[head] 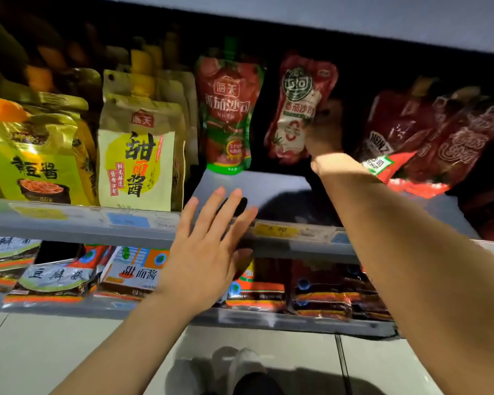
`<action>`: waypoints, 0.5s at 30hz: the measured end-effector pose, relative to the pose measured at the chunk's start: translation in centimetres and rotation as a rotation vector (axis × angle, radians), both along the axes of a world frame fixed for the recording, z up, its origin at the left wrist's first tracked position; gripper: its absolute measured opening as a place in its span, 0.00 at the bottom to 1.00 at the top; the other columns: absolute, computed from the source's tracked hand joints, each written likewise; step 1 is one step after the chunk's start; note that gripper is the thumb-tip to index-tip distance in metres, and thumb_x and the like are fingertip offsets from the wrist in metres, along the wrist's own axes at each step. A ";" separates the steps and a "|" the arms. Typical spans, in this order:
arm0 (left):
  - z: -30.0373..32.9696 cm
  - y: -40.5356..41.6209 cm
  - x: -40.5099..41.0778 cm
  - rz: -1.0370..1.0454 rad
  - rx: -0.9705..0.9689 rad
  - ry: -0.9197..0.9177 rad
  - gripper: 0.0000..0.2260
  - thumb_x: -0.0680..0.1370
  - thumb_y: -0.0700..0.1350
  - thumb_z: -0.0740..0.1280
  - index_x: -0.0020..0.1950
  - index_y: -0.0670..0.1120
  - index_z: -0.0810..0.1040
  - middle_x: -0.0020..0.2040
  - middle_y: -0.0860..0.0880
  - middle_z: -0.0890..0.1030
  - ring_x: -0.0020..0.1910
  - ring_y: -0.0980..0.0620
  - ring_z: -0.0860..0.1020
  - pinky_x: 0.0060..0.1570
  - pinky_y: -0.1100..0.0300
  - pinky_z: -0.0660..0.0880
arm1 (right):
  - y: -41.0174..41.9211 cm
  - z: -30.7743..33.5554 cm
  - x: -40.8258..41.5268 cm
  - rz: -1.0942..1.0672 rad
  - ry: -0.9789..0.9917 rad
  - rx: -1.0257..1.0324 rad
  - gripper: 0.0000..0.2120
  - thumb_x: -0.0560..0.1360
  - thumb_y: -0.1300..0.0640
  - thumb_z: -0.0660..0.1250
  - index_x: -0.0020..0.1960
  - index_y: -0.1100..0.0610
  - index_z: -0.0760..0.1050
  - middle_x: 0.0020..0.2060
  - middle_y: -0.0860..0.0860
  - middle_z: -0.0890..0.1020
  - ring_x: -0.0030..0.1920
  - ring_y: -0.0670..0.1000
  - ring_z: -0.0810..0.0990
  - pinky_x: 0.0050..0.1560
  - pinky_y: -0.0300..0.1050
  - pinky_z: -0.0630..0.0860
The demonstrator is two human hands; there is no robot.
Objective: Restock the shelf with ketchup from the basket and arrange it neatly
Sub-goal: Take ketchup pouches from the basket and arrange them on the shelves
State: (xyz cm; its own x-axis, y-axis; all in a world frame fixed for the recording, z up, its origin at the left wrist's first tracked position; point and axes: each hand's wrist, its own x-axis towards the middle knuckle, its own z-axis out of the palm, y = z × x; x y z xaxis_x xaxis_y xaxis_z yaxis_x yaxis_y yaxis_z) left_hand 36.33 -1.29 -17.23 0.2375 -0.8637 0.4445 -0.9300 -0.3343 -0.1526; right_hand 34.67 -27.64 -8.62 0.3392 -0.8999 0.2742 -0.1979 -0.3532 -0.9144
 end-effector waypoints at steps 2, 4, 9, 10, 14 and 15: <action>-0.1 -0.1 0.1 -0.013 -0.020 0.004 0.27 0.79 0.58 0.53 0.76 0.47 0.61 0.75 0.42 0.63 0.74 0.41 0.58 0.73 0.44 0.45 | -0.3 -0.5 0.4 0.010 -0.024 0.011 0.15 0.73 0.74 0.60 0.54 0.59 0.64 0.37 0.42 0.70 0.45 0.46 0.73 0.38 0.24 0.67; -0.1 -0.2 0.2 -0.017 -0.019 0.020 0.28 0.79 0.60 0.52 0.76 0.47 0.61 0.75 0.42 0.63 0.75 0.41 0.57 0.73 0.44 0.45 | -0.3 -0.7 0.7 0.038 -0.020 0.042 0.16 0.73 0.74 0.59 0.54 0.58 0.63 0.40 0.46 0.75 0.47 0.49 0.75 0.39 0.29 0.71; 0.7 0.2 -0.2 -0.021 0.030 0.095 0.29 0.79 0.62 0.50 0.76 0.48 0.60 0.76 0.42 0.62 0.75 0.41 0.57 0.73 0.43 0.47 | 2.6 -0.4 -2.2 0.049 0.104 0.117 0.33 0.75 0.71 0.62 0.76 0.57 0.53 0.65 0.57 0.71 0.63 0.55 0.72 0.59 0.43 0.70; 1.1 0.3 -0.4 -0.023 0.043 0.118 0.29 0.79 0.62 0.51 0.76 0.48 0.60 0.76 0.42 0.63 0.75 0.41 0.59 0.73 0.42 0.49 | 3.9 -0.2 -3.6 0.070 0.116 0.155 0.34 0.75 0.71 0.62 0.76 0.56 0.53 0.65 0.56 0.70 0.63 0.55 0.71 0.58 0.42 0.70; 3.7 1.2 -1.2 -0.039 0.127 0.267 0.30 0.77 0.61 0.57 0.76 0.50 0.58 0.74 0.42 0.66 0.73 0.40 0.64 0.73 0.42 0.51 | 9.6 1.6 -11.5 0.325 0.167 0.263 0.28 0.77 0.69 0.62 0.73 0.55 0.58 0.69 0.56 0.66 0.69 0.53 0.67 0.62 0.47 0.71; 4.7 1.3 -1.9 -0.059 0.106 0.333 0.31 0.77 0.58 0.62 0.76 0.50 0.59 0.74 0.41 0.65 0.73 0.39 0.65 0.72 0.43 0.52 | 10.8 2.3 -13.8 0.388 0.151 0.268 0.27 0.76 0.70 0.62 0.72 0.53 0.61 0.69 0.55 0.67 0.70 0.53 0.67 0.63 0.46 0.71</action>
State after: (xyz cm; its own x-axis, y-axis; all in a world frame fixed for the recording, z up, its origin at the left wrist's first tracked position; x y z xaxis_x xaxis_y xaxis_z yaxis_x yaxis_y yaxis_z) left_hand 34.42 0.00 -12.55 0.3026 -0.9175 0.2580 -0.9519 -0.2769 0.1314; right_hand 20.83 -16.86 -6.32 0.6815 -0.7313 -0.0280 -0.2359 -0.1833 -0.9544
